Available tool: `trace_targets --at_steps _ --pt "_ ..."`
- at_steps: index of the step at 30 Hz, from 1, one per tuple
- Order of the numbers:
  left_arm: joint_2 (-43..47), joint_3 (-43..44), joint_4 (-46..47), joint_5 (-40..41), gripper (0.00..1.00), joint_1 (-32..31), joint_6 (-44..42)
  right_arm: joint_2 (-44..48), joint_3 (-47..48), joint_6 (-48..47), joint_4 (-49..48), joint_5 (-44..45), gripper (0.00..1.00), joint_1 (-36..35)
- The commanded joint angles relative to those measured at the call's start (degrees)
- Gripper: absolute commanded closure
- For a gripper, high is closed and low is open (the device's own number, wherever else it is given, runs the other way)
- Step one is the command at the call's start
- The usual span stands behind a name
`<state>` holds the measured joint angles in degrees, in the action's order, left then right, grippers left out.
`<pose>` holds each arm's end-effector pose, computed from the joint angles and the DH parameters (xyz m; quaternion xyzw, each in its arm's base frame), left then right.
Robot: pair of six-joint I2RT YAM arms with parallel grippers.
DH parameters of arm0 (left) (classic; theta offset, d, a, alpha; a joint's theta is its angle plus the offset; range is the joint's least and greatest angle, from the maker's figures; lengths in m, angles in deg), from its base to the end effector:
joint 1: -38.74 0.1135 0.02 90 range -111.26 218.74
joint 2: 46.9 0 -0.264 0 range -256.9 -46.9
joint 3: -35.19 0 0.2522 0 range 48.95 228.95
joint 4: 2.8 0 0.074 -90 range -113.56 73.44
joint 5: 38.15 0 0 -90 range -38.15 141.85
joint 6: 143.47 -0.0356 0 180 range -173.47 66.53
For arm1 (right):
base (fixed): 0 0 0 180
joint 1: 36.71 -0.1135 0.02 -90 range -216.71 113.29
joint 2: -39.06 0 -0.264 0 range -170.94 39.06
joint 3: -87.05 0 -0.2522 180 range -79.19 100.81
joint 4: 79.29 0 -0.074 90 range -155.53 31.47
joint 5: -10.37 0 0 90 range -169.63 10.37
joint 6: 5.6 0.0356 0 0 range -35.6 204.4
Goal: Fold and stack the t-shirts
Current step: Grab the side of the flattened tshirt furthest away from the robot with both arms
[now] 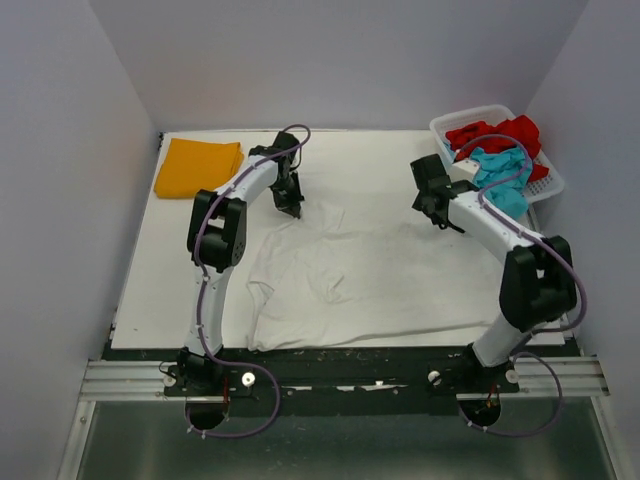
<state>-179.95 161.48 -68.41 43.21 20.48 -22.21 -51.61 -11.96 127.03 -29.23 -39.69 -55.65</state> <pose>0.4577 -0.1566 0.1727 -0.1001 0.9804 -0.1316 0.1076 0.3127 0.0831 0.2476 0.2735 0.8697 -0.1577 0.3795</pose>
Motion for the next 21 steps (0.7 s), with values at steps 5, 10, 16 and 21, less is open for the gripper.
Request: trace_targets --at_steps 5,10,16,21 --pt "2.8 -1.2 2.7 -3.3 1.00 1.1 -1.2 -22.3 17.2 -0.6 3.2 5.8 0.05 5.4" --pt "3.3 -2.8 4.2 -3.1 1.00 1.2 -1.1 -30.2 22.1 -0.8 3.1 7.2 0.08 6.6" --pt "3.3 -3.0 4.0 -3.0 1.00 1.5 -1.2 -33.0 20.7 -0.1 3.1 9.8 0.14 8.2" --pt "3.6 -3.6 4.4 -3.2 1.00 2.0 -0.9 -32.1 16.7 1.5 3.4 11.2 0.22 9.0"
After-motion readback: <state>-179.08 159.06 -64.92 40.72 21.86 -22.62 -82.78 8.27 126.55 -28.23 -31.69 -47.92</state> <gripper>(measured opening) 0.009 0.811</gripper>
